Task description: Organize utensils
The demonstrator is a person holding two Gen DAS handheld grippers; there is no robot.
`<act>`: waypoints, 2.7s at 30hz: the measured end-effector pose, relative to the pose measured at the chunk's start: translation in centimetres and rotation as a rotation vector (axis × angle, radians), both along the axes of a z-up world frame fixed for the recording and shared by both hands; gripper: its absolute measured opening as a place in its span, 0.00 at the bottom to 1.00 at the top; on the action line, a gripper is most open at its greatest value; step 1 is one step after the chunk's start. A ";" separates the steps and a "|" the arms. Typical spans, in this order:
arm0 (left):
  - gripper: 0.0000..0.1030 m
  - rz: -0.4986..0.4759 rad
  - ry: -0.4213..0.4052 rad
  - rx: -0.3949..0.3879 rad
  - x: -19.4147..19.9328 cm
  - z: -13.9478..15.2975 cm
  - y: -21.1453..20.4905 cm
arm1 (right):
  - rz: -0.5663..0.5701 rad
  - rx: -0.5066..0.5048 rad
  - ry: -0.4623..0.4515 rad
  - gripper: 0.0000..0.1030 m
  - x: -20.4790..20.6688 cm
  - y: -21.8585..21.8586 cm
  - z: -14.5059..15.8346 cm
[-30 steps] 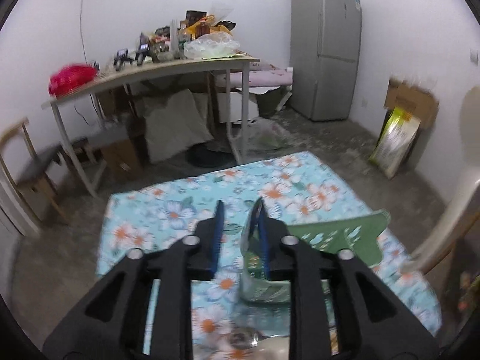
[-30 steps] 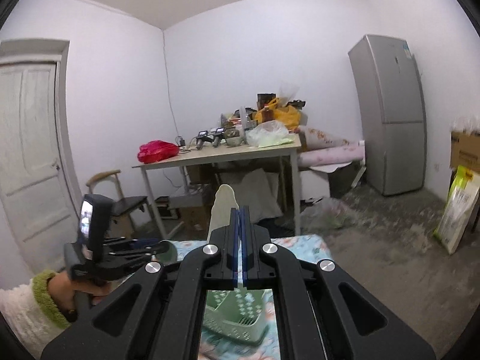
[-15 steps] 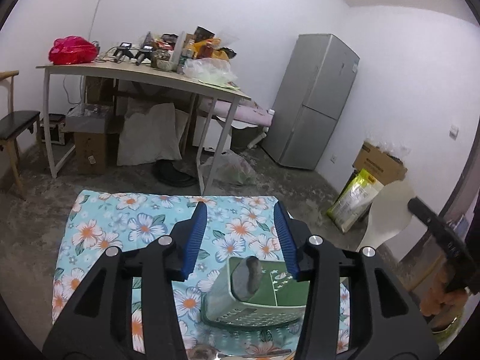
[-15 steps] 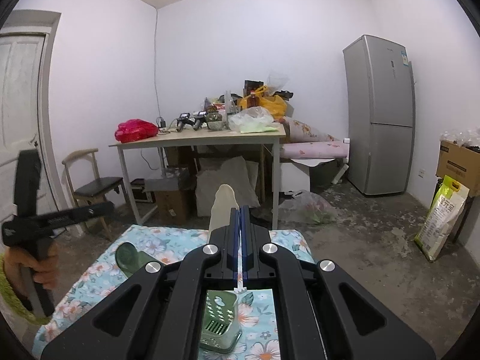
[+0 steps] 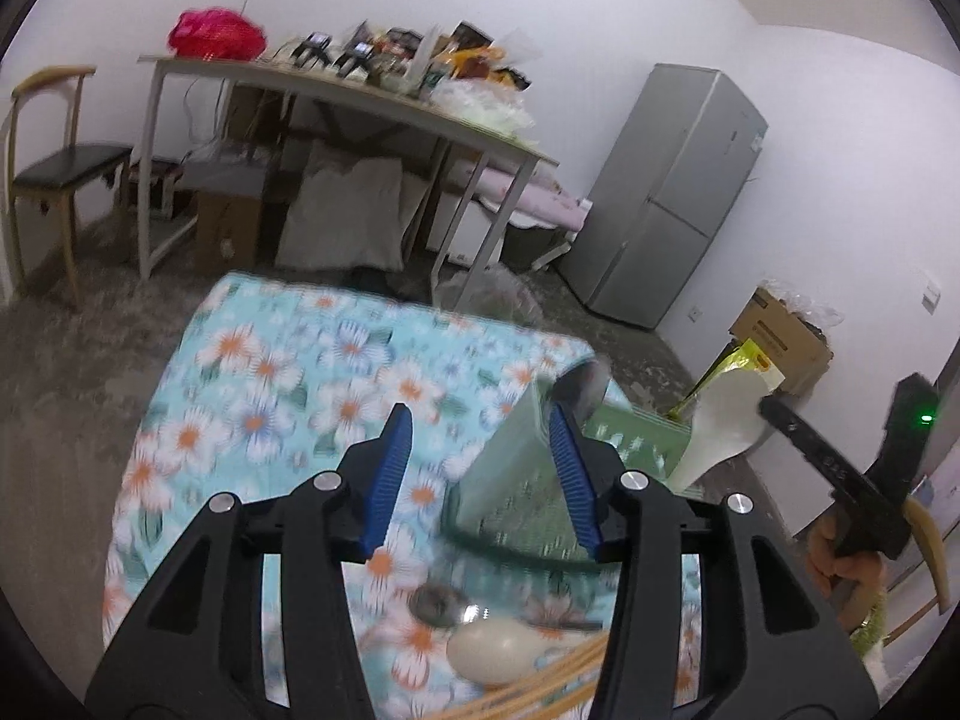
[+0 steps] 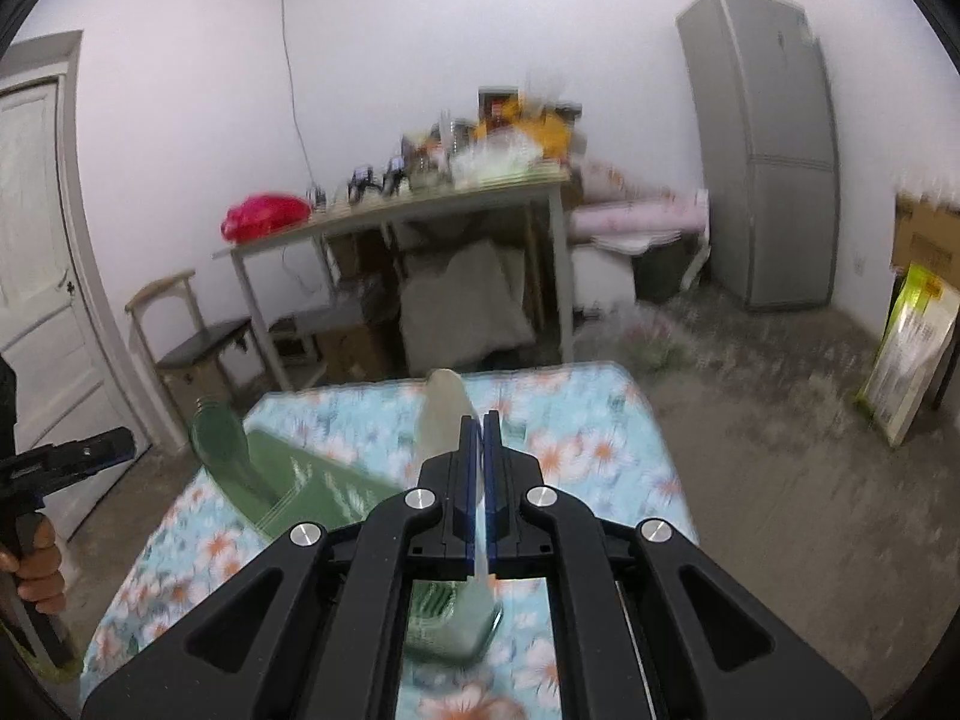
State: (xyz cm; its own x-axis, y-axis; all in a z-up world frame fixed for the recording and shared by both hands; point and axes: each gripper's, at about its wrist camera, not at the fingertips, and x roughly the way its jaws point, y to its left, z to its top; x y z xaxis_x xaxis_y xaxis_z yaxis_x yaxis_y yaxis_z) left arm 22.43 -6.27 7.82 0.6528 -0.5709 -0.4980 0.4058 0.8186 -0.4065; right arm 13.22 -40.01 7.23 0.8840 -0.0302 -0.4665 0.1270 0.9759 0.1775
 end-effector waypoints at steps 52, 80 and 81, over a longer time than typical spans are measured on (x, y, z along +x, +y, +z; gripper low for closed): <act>0.23 -0.329 0.007 0.553 -5.3 -10.6 -8.5 | 0.062 0.183 0.115 0.63 -5.9 4.3 -5.8; 0.05 -0.475 -0.039 0.374 -4.5 -10.6 -10.8 | 0.044 0.203 0.132 0.63 -6.2 4.1 -6.4; 0.05 -0.474 -0.038 0.373 -4.5 -10.6 -10.8 | 0.044 0.203 0.131 0.63 -6.2 4.0 -6.4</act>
